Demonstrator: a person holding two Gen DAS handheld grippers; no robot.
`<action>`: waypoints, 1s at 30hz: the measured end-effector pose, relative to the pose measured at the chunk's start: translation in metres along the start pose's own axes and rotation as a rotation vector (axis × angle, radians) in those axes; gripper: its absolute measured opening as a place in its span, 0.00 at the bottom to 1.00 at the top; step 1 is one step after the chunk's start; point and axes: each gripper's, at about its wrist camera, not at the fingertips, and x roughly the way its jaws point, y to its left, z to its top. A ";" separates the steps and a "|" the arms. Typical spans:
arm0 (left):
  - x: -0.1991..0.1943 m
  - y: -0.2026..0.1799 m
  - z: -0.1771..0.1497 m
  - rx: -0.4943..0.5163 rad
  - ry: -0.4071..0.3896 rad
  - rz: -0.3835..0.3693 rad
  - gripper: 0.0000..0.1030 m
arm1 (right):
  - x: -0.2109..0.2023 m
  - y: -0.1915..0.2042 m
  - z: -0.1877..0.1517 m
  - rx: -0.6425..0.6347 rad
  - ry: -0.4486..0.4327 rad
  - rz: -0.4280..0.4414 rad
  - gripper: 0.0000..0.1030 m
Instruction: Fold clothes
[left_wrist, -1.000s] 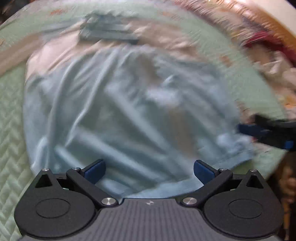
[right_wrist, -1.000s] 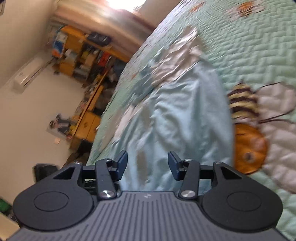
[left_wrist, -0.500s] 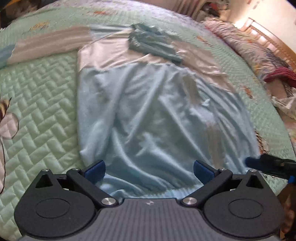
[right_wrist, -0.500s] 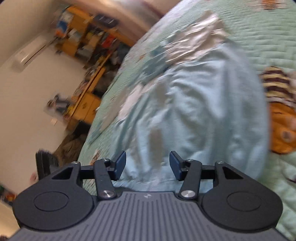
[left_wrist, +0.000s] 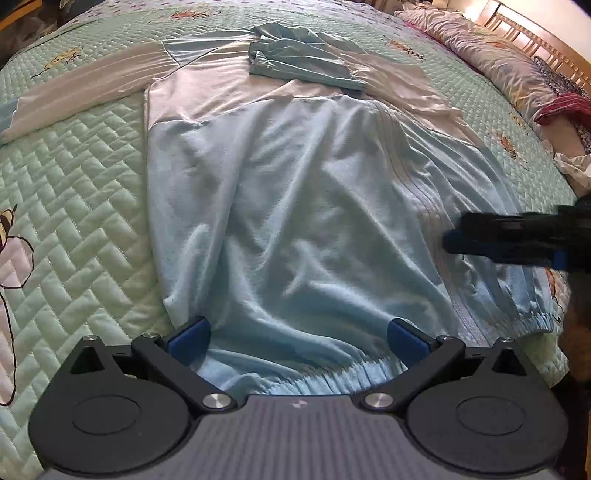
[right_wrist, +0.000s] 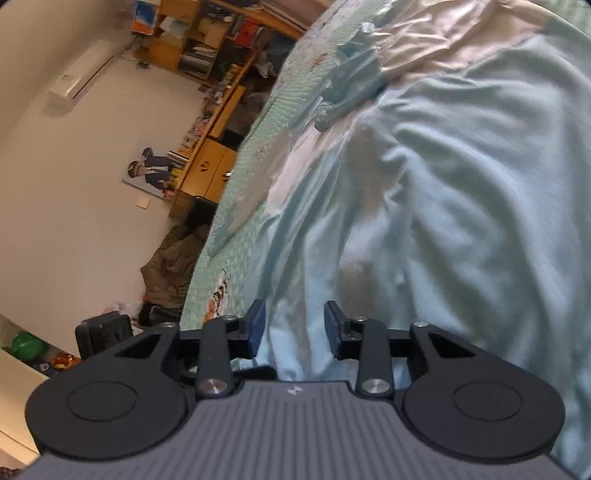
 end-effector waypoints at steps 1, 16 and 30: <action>-0.001 -0.002 0.001 0.002 0.004 0.007 0.99 | 0.009 -0.005 0.005 -0.005 0.016 -0.068 0.35; -0.029 -0.061 0.041 0.076 -0.112 -0.181 0.99 | 0.018 -0.038 0.062 0.120 -0.032 -0.012 0.28; 0.048 -0.064 0.051 0.074 -0.011 -0.221 0.99 | 0.080 -0.067 0.145 0.159 -0.054 -0.102 0.00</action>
